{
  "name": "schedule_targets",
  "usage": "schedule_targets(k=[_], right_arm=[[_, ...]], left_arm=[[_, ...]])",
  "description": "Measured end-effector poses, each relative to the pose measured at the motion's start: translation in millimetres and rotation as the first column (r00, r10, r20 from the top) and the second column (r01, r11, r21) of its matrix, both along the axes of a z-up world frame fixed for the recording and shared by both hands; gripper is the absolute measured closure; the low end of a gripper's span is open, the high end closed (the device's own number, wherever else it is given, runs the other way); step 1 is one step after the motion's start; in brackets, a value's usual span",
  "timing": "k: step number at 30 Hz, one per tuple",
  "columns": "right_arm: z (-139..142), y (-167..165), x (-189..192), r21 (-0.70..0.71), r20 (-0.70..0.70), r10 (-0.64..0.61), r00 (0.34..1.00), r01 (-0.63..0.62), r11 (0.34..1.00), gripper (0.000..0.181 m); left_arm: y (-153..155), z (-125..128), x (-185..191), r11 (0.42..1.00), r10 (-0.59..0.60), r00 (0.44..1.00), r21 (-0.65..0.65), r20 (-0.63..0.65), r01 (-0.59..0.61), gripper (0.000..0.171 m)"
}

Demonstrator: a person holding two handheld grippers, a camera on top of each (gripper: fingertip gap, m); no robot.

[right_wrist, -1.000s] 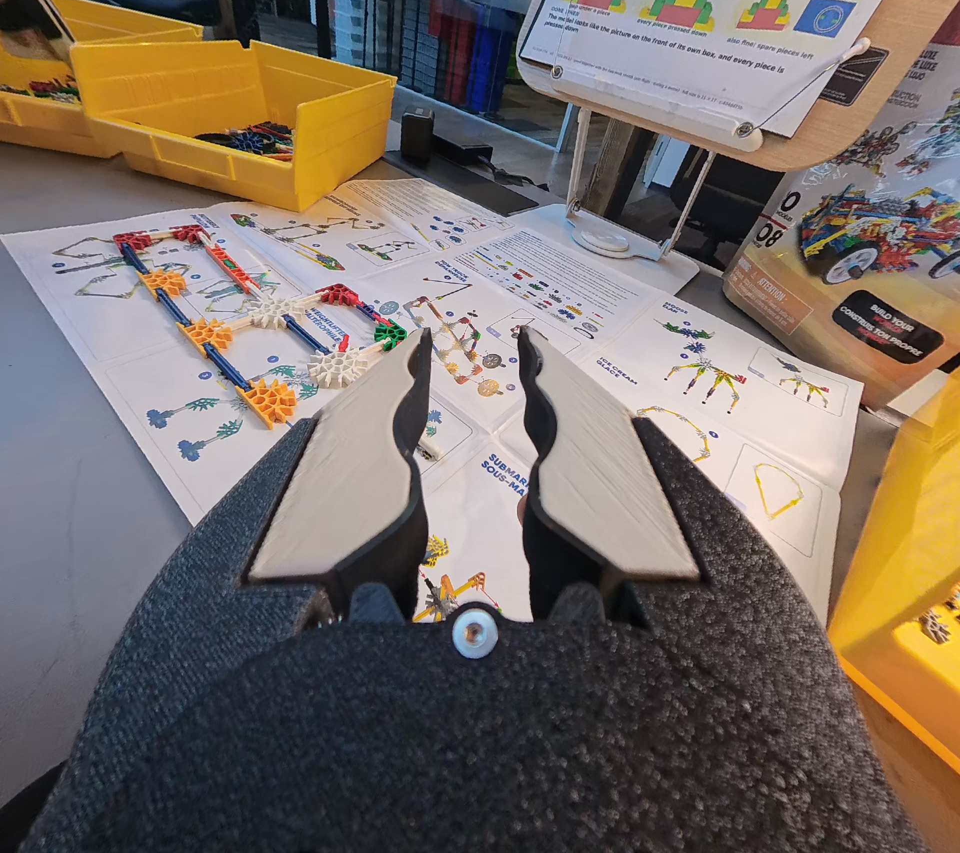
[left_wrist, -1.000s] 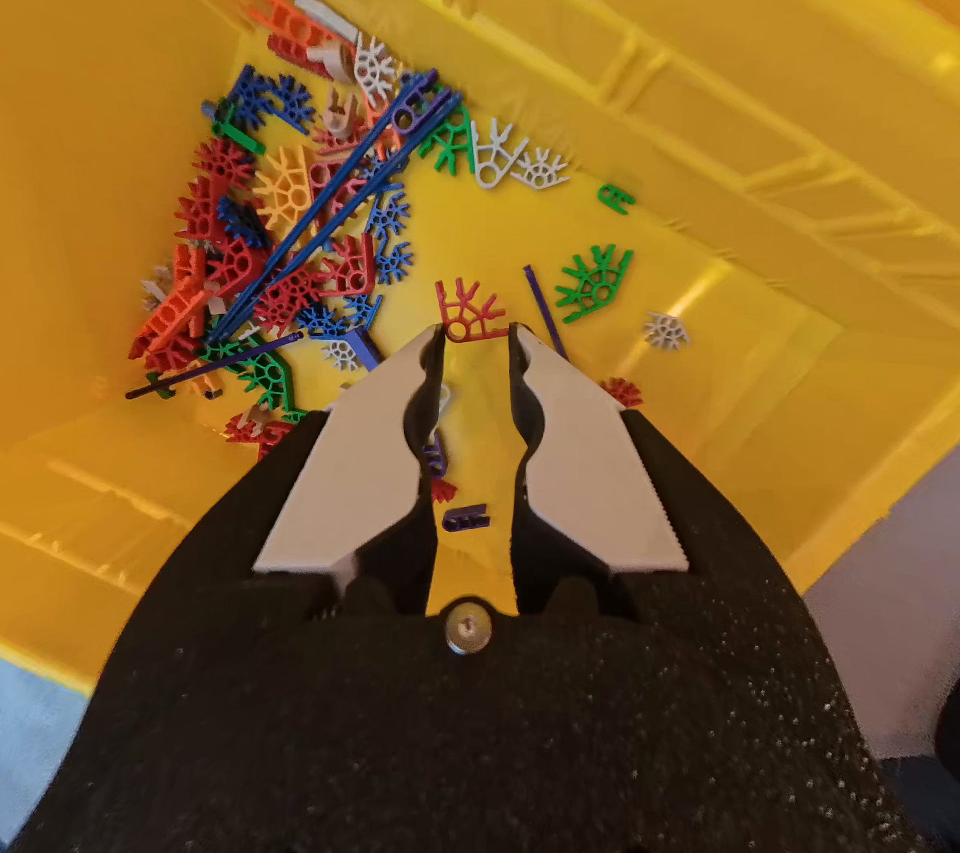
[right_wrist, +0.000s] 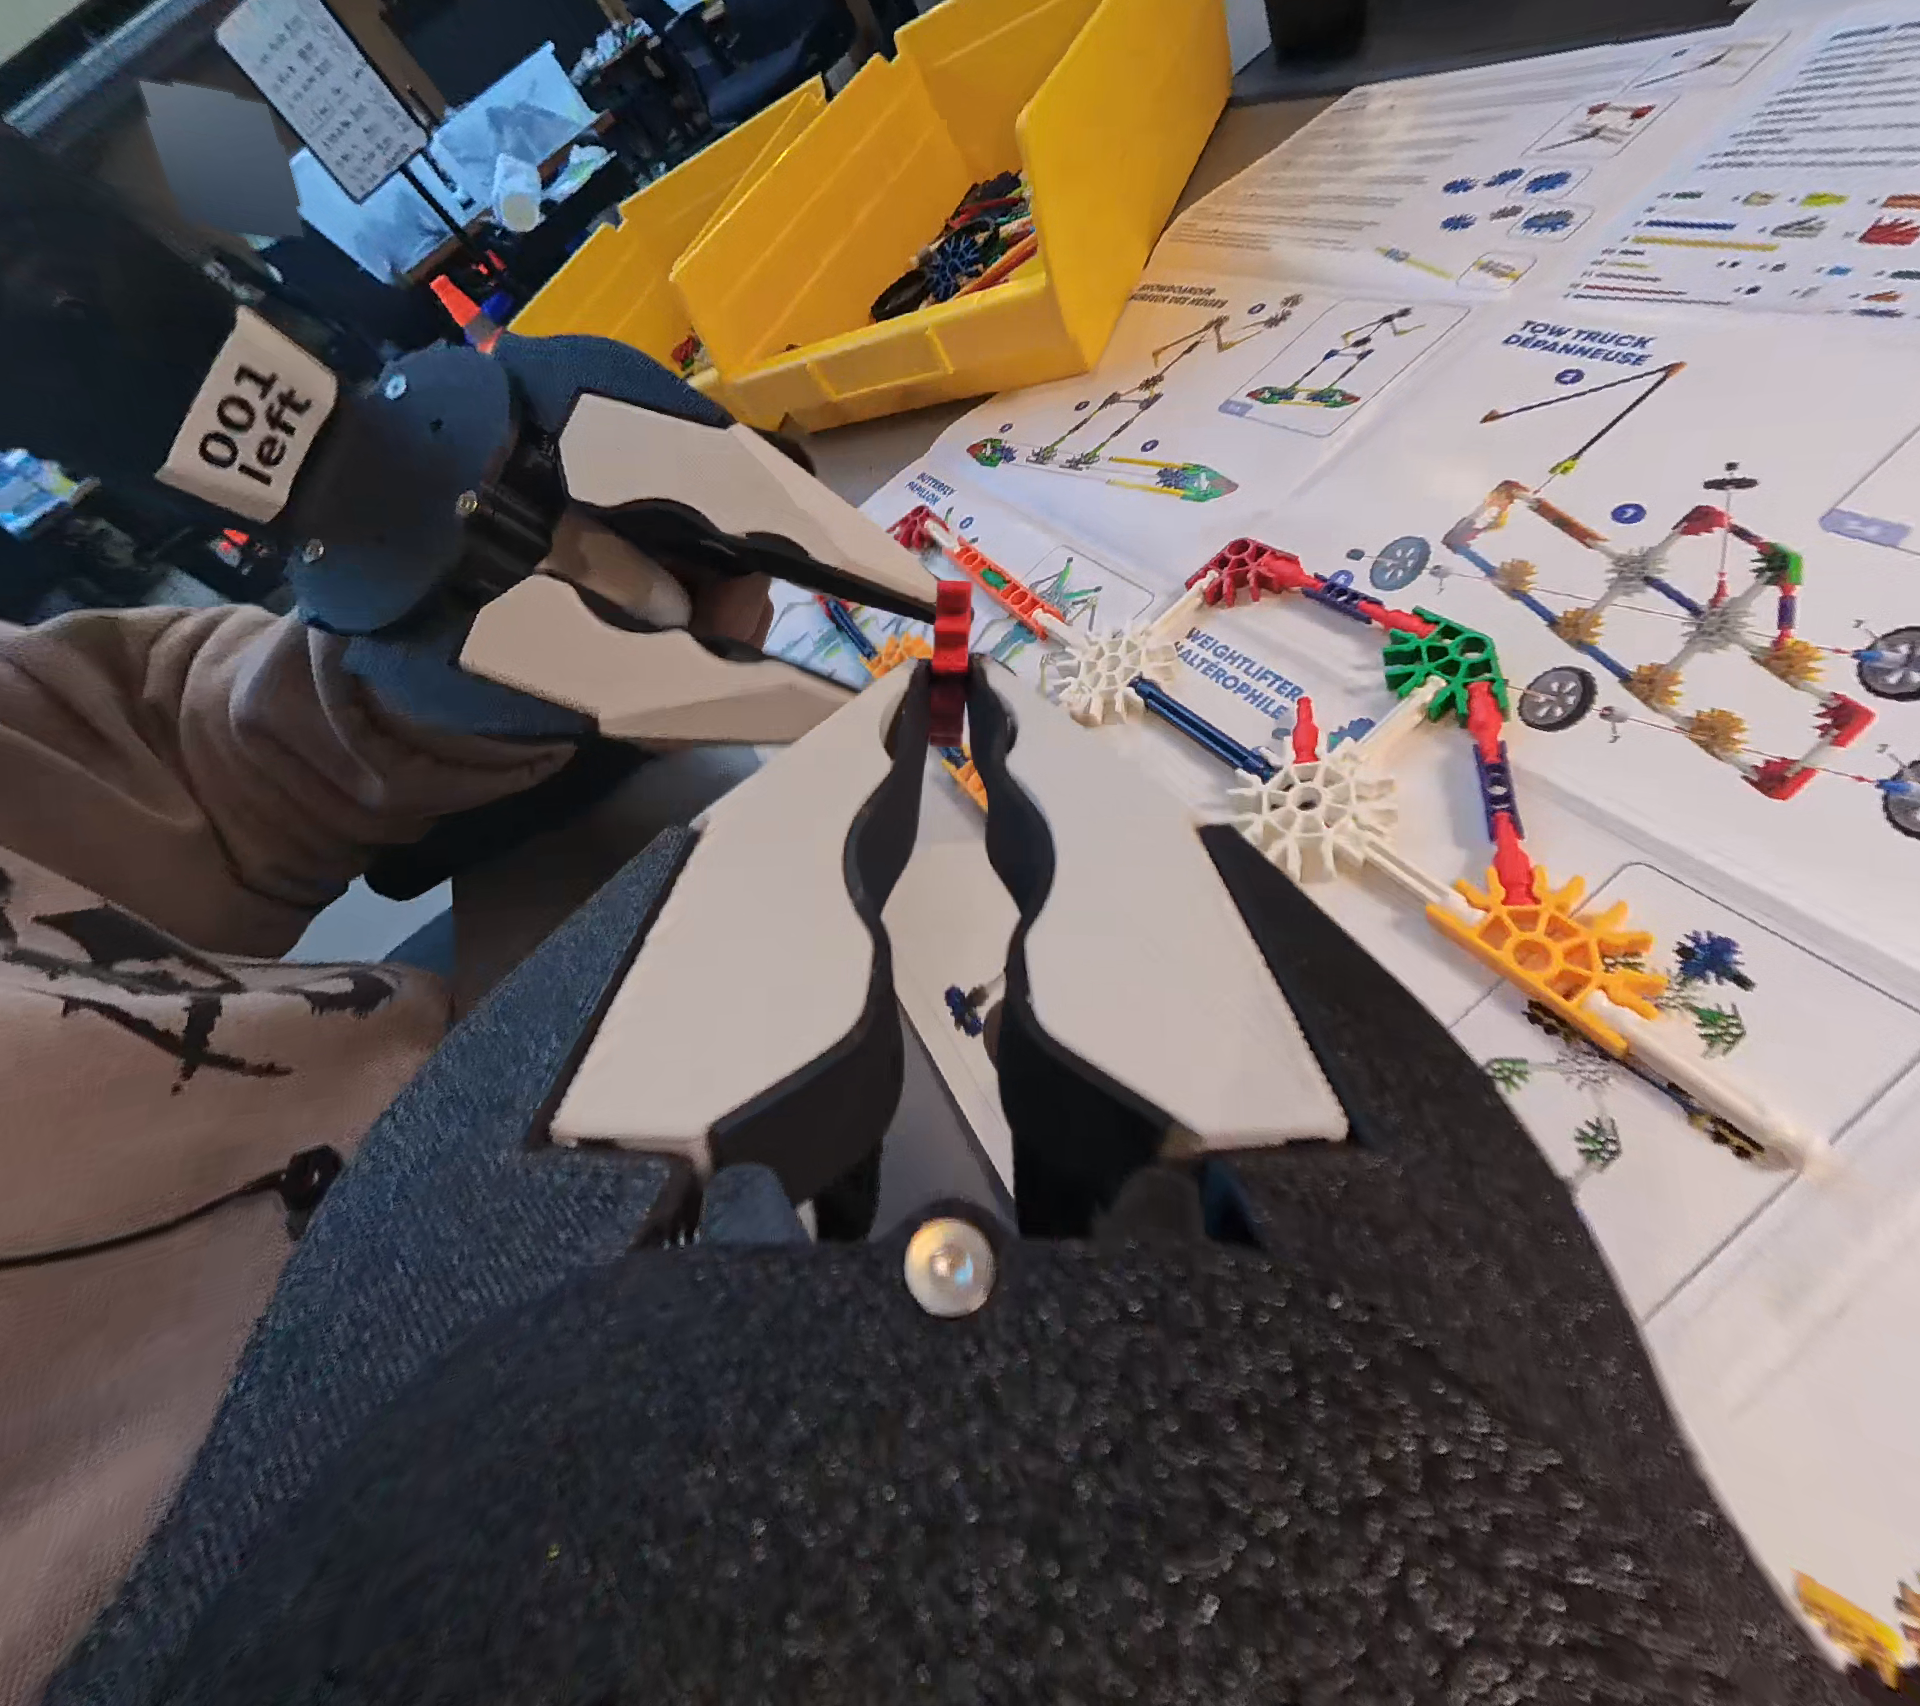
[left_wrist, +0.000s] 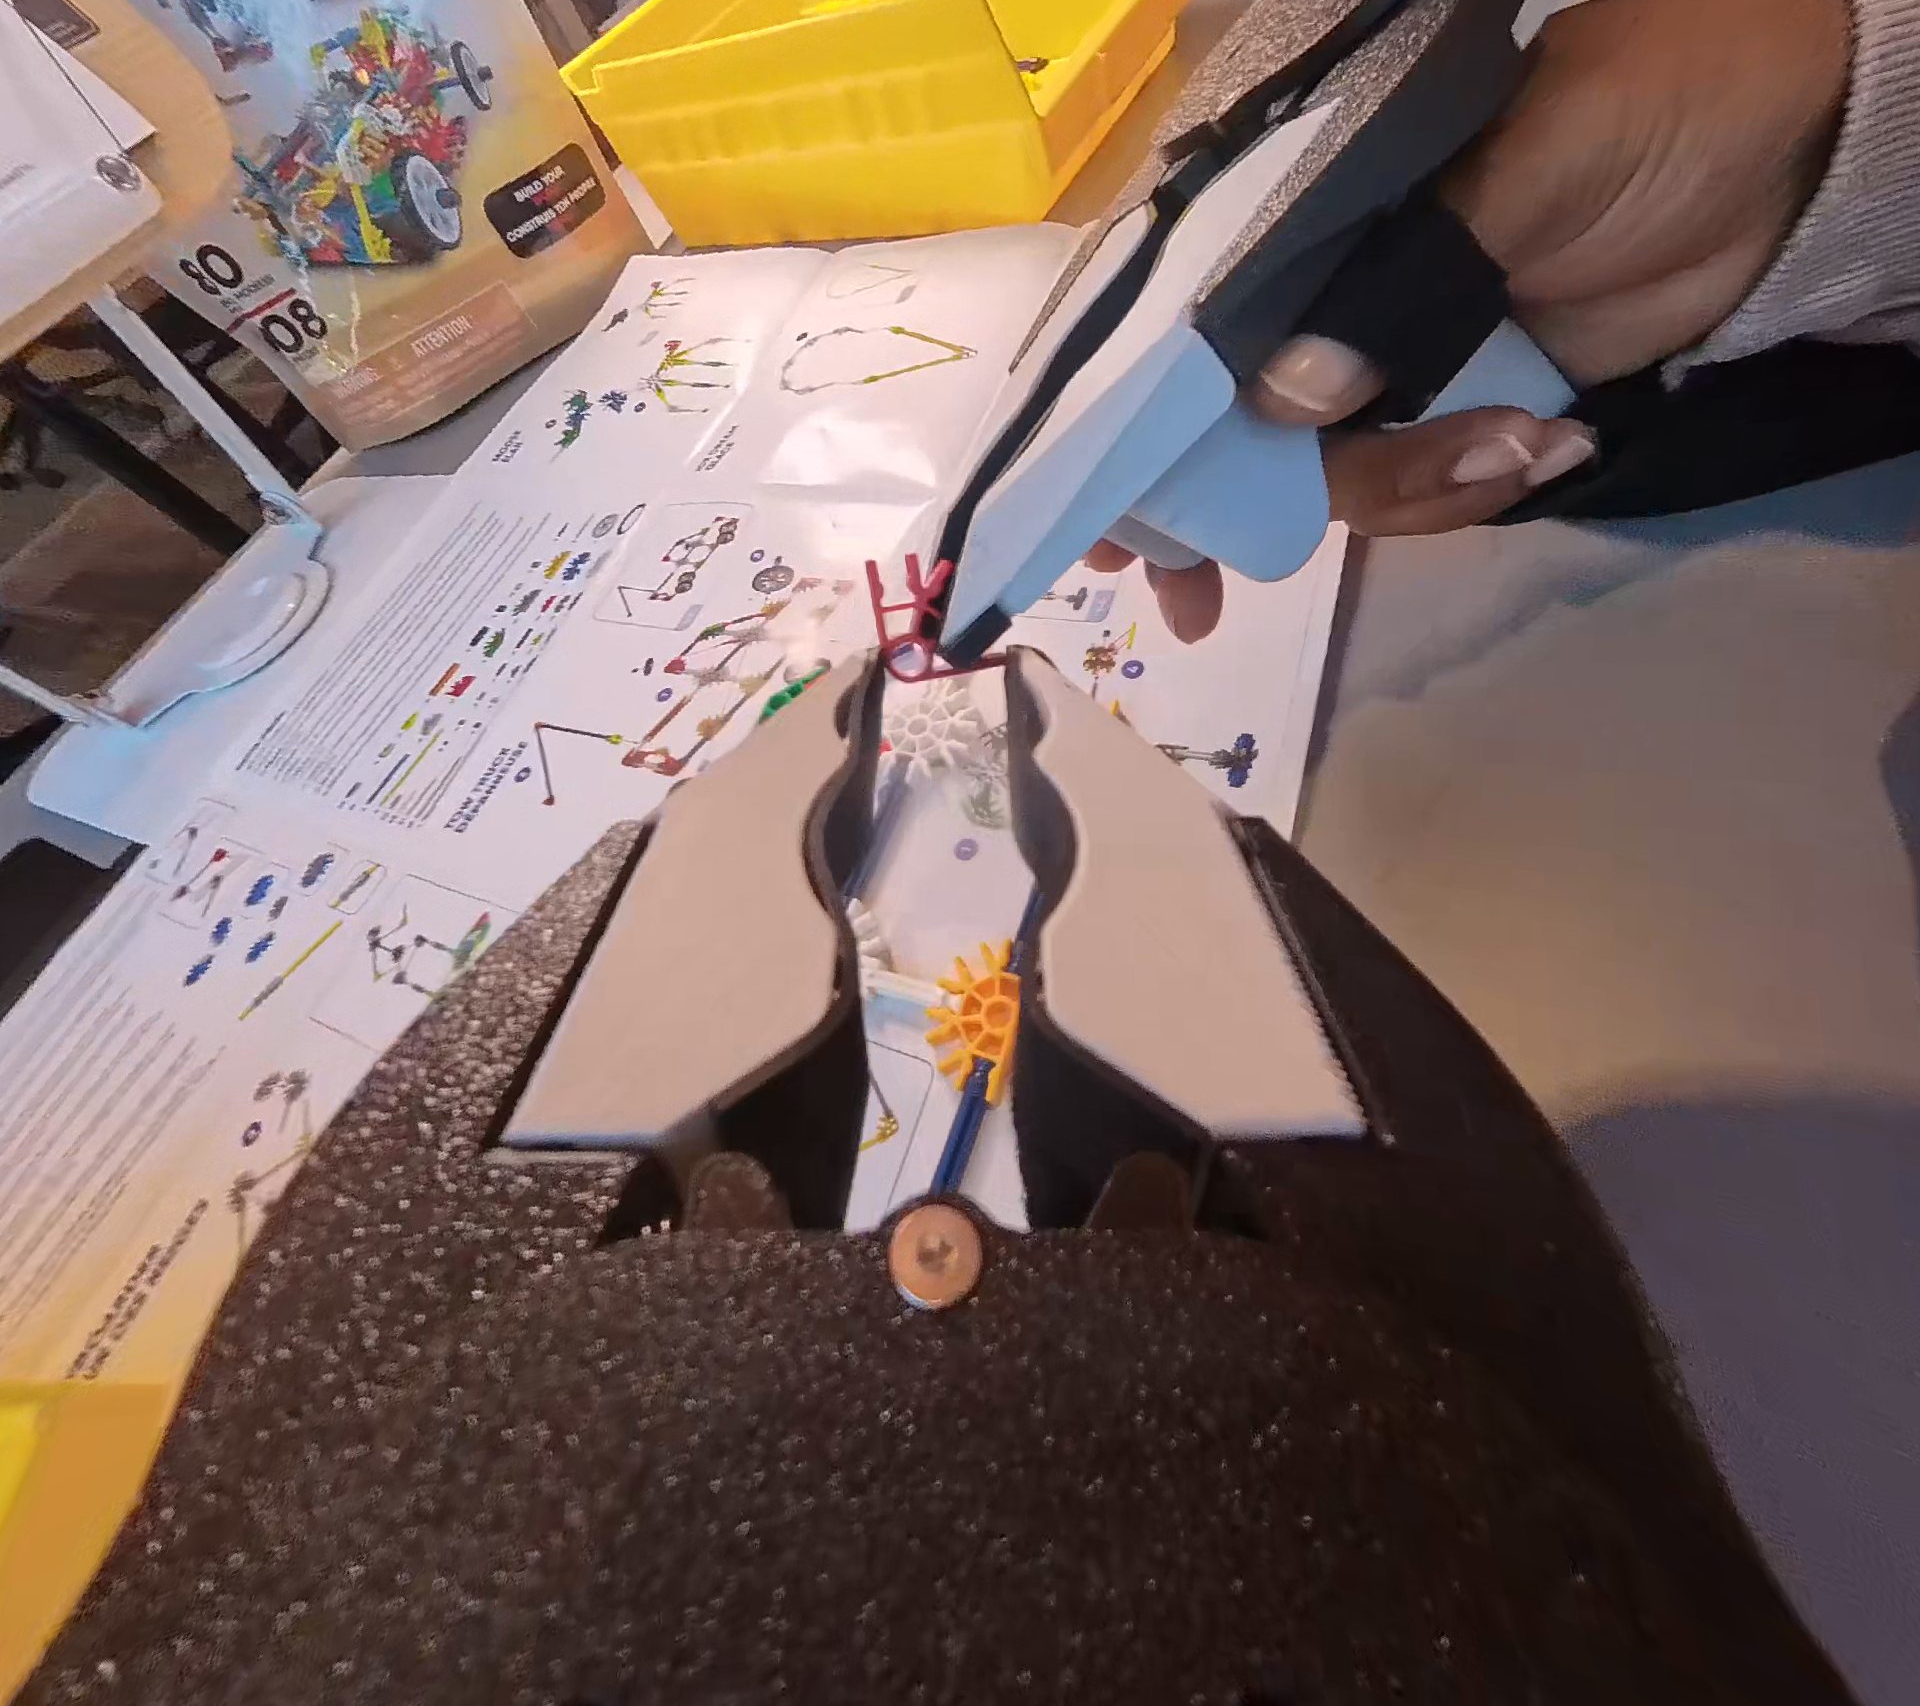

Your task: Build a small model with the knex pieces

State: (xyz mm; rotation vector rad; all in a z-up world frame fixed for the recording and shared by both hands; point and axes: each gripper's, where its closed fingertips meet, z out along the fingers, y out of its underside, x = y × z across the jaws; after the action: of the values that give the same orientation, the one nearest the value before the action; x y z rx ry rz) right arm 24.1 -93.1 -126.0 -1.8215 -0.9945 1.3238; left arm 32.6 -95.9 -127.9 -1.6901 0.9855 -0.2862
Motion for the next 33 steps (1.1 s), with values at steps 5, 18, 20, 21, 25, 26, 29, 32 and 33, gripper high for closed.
schedule_targets(k=[5,18,20,21,25,26,29,32,33], right_arm=[[-1,-21,19,0.032,0.089,0.264,0.96,-0.268,0.963,0.176],[-1,-39,36,0.119,0.146,0.528,0.836,-0.545,0.83,0.176],[3,-35,36,0.14,0.096,0.501,0.86,-0.51,0.849,0.173],[4,-34,37,0.14,0.072,0.496,0.865,-0.501,0.854,0.169],[9,-25,37,0.283,0.043,0.409,0.911,-0.404,0.87,0.175],[10,-24,38,0.325,0.058,0.394,0.917,-0.391,0.861,0.176],[9,-5,43,0.485,0.132,0.282,0.95,-0.31,0.818,0.177],[-8,46,67,0.743,0.346,0.029,0.938,-0.293,0.601,0.177],[-16,64,76,0.801,0.407,-0.057,0.912,-0.327,0.501,0.177]], left_arm=[[-18,2,13,0.964,-0.127,0.958,-0.195,0.258,0.181,0.151],[-34,10,37,0.835,-0.206,0.819,-0.34,0.536,0.433,0.168],[-30,15,34,0.871,-0.24,0.827,-0.264,0.508,0.415,0.168],[-28,17,34,0.888,-0.262,0.836,-0.218,0.482,0.405,0.168],[-23,23,36,0.906,-0.29,0.832,-0.144,0.473,0.398,0.168],[-22,24,37,0.907,-0.29,0.827,-0.139,0.481,0.398,0.168],[-4,19,32,0.93,-0.203,0.857,-0.18,0.474,0.32,0.166],[15,17,16,0.946,-0.102,0.883,-0.229,0.457,0.228,0.15],[19,16,9,0.952,-0.075,0.893,-0.236,0.443,0.197,0.148]])
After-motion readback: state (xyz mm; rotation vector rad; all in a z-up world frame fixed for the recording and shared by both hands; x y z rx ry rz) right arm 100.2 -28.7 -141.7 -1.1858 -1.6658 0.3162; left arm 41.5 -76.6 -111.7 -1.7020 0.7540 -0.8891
